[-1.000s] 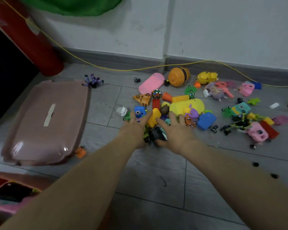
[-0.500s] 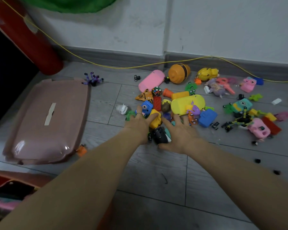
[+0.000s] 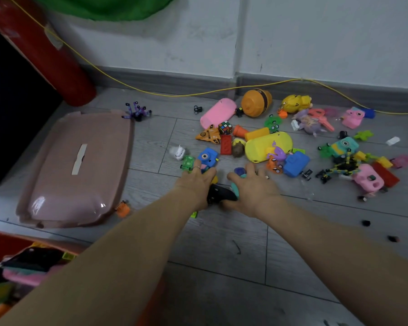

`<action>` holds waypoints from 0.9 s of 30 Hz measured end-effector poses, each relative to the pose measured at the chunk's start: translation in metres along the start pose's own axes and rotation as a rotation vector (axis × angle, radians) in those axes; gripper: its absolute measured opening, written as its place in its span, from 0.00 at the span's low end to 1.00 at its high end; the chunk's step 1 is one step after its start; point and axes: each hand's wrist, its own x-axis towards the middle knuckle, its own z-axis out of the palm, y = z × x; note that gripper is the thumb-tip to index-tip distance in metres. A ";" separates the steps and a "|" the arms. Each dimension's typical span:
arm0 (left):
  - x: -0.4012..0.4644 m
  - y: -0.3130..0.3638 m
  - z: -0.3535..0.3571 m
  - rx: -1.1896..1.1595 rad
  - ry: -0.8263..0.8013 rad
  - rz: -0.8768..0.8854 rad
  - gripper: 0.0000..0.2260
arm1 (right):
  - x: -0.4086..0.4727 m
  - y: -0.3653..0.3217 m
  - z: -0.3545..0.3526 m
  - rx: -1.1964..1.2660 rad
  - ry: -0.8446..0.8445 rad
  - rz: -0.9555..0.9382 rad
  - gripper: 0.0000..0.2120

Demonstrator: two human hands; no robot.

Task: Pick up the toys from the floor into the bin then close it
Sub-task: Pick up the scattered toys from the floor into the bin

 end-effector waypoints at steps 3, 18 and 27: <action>0.002 -0.003 0.005 -0.058 -0.005 -0.017 0.36 | -0.003 -0.005 -0.001 0.007 0.031 -0.009 0.35; -0.003 -0.004 0.008 -0.102 -0.073 -0.015 0.31 | -0.017 0.013 -0.003 0.092 0.181 0.001 0.26; -0.026 -0.020 -0.050 -0.330 0.025 -0.004 0.24 | -0.031 0.003 -0.043 0.750 0.302 0.168 0.17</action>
